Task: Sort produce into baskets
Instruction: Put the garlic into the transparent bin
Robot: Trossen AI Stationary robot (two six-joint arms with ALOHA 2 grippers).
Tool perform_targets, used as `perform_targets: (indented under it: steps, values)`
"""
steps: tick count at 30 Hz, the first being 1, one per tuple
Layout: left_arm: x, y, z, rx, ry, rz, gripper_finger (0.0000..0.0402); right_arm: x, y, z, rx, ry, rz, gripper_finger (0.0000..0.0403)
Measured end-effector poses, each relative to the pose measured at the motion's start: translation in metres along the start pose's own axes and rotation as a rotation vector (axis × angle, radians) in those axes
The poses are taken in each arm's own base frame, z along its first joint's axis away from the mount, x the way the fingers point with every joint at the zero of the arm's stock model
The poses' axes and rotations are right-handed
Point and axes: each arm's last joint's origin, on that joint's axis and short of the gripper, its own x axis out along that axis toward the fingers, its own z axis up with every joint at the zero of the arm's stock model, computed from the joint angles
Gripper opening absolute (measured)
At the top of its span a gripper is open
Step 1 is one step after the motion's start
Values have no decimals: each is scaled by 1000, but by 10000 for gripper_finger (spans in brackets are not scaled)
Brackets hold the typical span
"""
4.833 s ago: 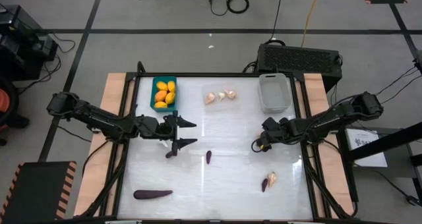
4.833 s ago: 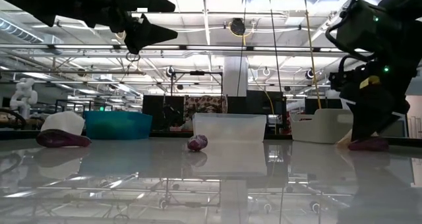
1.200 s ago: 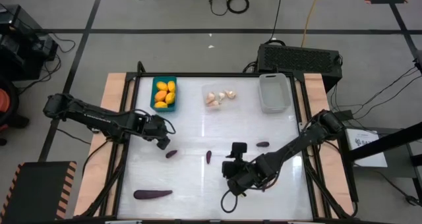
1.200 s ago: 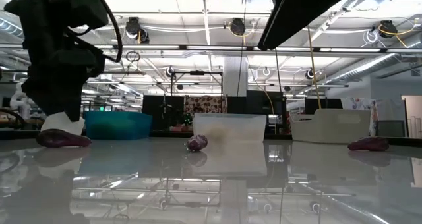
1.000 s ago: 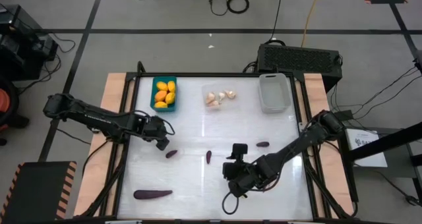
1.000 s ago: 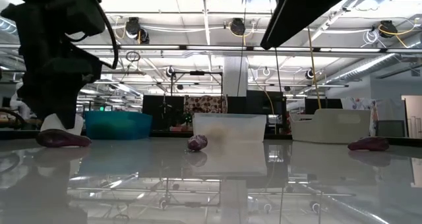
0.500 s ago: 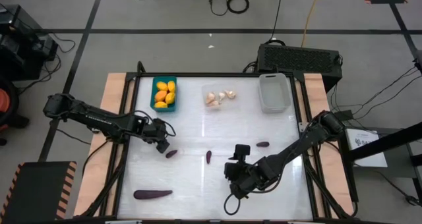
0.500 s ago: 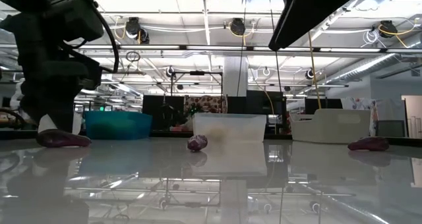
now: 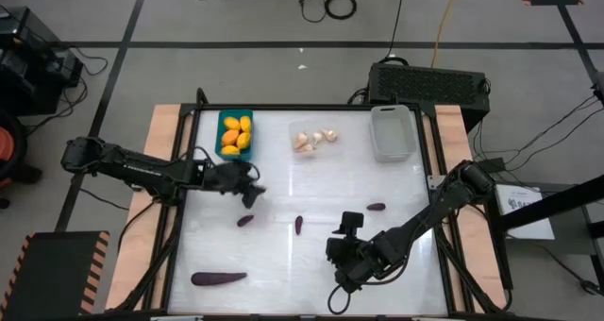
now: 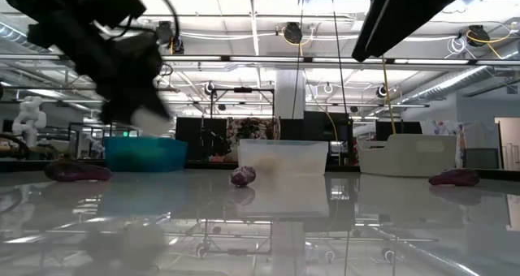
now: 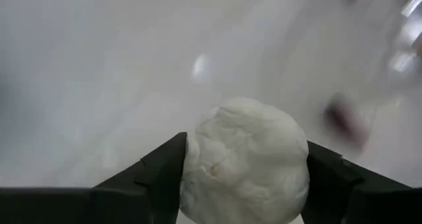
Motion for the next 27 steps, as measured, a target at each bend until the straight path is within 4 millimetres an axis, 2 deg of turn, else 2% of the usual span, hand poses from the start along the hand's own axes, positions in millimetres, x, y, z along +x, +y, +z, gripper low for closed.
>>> perform_targets:
  steps: [5, 9, 17, 27]
  values:
    - [-2, -4, 37, 21, -358, -53, 234, 0, 0, 0, 26, 1, -1, 238]
    - [3, 1, 60, -34, -499, -116, 234, -1, 0, -2, 44, 11, -7, 238]
    - [47, 10, 102, -63, -458, -69, 235, -8, 1, -19, 89, 96, -73, 238]
    - [112, 5, 163, -11, -462, -35, 235, -19, 8, -33, 127, 127, -103, 238]
